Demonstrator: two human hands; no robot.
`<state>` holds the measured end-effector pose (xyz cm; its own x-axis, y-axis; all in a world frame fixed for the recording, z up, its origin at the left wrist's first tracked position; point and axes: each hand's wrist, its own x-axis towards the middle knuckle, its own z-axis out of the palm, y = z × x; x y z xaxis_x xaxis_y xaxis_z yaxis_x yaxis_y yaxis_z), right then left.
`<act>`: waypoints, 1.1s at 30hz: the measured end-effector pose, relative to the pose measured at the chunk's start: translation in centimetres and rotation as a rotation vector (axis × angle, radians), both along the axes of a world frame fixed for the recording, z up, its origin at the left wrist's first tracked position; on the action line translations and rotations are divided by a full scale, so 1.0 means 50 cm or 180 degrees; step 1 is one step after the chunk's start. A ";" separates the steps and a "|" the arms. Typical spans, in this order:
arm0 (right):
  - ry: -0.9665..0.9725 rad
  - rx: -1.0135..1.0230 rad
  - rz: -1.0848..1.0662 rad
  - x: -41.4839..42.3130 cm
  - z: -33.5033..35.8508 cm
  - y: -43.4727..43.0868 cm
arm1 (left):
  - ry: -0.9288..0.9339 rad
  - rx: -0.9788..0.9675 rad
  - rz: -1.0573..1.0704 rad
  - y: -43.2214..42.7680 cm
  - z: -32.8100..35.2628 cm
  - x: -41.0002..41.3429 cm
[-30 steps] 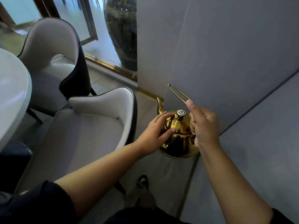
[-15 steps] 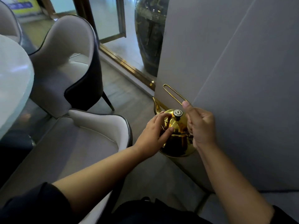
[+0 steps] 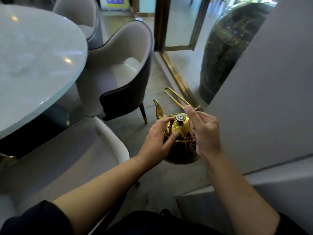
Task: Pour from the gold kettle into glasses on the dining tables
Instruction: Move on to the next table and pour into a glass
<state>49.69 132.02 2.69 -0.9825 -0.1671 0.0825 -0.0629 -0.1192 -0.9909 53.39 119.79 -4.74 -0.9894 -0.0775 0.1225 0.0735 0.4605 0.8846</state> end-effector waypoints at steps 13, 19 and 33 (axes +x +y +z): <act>-0.0198 -0.0103 0.1173 -0.282 -0.026 -0.235 | -0.0089 -0.0146 0.1150 -0.201 -0.015 -0.183; -0.0228 -0.0070 0.1637 -0.342 -0.013 -0.352 | -0.0154 -0.0245 0.1571 -0.290 -0.001 -0.208; -0.0291 0.0217 0.2868 -0.496 -0.021 -0.599 | -0.0296 -0.0173 0.2556 -0.464 -0.008 -0.287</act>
